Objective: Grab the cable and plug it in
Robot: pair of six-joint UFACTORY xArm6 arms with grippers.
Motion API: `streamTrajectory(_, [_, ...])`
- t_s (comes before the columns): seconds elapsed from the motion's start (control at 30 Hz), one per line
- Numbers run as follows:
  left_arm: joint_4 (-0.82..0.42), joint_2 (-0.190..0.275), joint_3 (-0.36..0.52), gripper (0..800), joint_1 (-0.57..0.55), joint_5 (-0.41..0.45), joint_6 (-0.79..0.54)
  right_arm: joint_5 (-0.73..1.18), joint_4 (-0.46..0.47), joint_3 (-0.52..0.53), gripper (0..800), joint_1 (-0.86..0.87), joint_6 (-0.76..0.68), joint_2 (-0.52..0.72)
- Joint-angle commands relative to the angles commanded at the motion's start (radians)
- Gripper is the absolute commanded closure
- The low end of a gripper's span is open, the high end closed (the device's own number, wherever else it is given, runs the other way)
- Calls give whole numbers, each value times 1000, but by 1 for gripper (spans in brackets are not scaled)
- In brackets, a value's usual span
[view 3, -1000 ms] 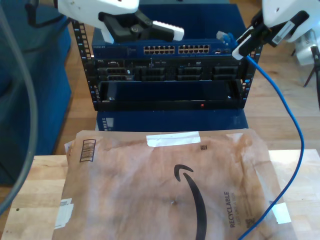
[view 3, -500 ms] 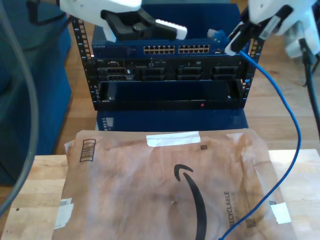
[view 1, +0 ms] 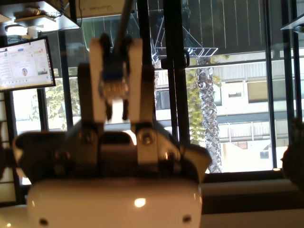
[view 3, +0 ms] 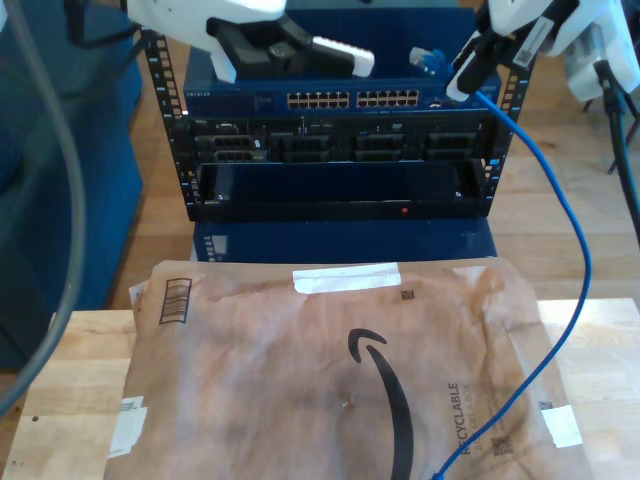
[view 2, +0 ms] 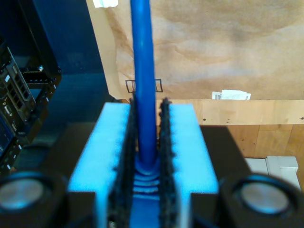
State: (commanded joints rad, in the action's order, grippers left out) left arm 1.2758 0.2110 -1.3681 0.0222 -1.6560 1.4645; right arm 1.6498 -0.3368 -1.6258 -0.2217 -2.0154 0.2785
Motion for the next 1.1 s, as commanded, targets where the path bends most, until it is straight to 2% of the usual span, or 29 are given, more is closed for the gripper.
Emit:
streamTrajectory(0.57, [-3,-18,-2,2,-51,0,2,-2,-2,-23,797,-12,0,-6])
streamTrajectory(0.83, [-6,-17,-2,7,-69,-5,2,6,-2,-68,797,-15,-2,-46])
streamTrajectory(1.1, [-48,-20,0,68,-75,-3,21,8,-2,-68,797,-18,-2,-48])
